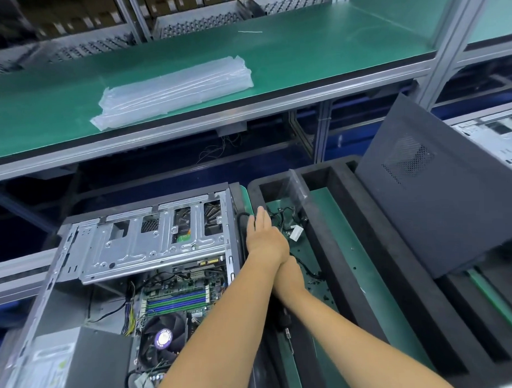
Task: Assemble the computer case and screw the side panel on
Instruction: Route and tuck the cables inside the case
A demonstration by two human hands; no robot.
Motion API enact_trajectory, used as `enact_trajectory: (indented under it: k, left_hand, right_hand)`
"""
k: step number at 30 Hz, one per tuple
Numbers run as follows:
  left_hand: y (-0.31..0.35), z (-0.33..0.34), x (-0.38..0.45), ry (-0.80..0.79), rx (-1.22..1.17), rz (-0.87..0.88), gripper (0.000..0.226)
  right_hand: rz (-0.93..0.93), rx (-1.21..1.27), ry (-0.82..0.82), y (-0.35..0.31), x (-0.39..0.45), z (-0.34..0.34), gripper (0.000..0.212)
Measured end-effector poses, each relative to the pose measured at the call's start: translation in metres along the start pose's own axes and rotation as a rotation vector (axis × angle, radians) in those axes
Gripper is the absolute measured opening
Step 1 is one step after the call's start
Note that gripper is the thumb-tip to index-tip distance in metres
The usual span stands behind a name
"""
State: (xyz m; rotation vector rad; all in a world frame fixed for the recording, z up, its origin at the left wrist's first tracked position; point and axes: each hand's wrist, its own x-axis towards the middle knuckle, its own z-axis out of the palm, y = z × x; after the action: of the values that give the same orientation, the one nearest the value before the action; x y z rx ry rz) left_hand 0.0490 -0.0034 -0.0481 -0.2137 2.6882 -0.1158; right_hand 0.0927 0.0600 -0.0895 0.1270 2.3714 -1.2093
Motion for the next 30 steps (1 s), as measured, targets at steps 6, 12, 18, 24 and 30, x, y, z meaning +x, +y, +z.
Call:
enact_trajectory:
  k: [6, 12, 18, 24, 30]
  left_hand:
    - [0.002, -0.003, 0.002, -0.128, -0.199, 0.094, 0.036]
    - [0.006, 0.004, 0.012, -0.043, -0.103, 0.129, 0.029]
    - [0.018, 0.001, 0.017, 0.019, -0.061, 0.15, 0.023]
    - [0.053, -0.01, 0.047, 0.019, -0.517, 0.024, 0.006]
    - [0.08, 0.031, 0.085, -0.003, -0.721, -0.27, 0.035]
  right_hand:
    - [0.028, -0.141, -0.065, 0.001, 0.0, -0.008, 0.03]
    - [-0.012, -0.261, -0.141, 0.009, 0.01, -0.023, 0.04]
    - [-0.066, -0.111, -0.198, 0.016, 0.015, -0.037, 0.038]
    - [-0.075, -0.04, -0.203, 0.043, 0.024, -0.065, 0.036]
    - [-0.084, -0.035, -0.144, 0.088, 0.023, -0.113, 0.016]
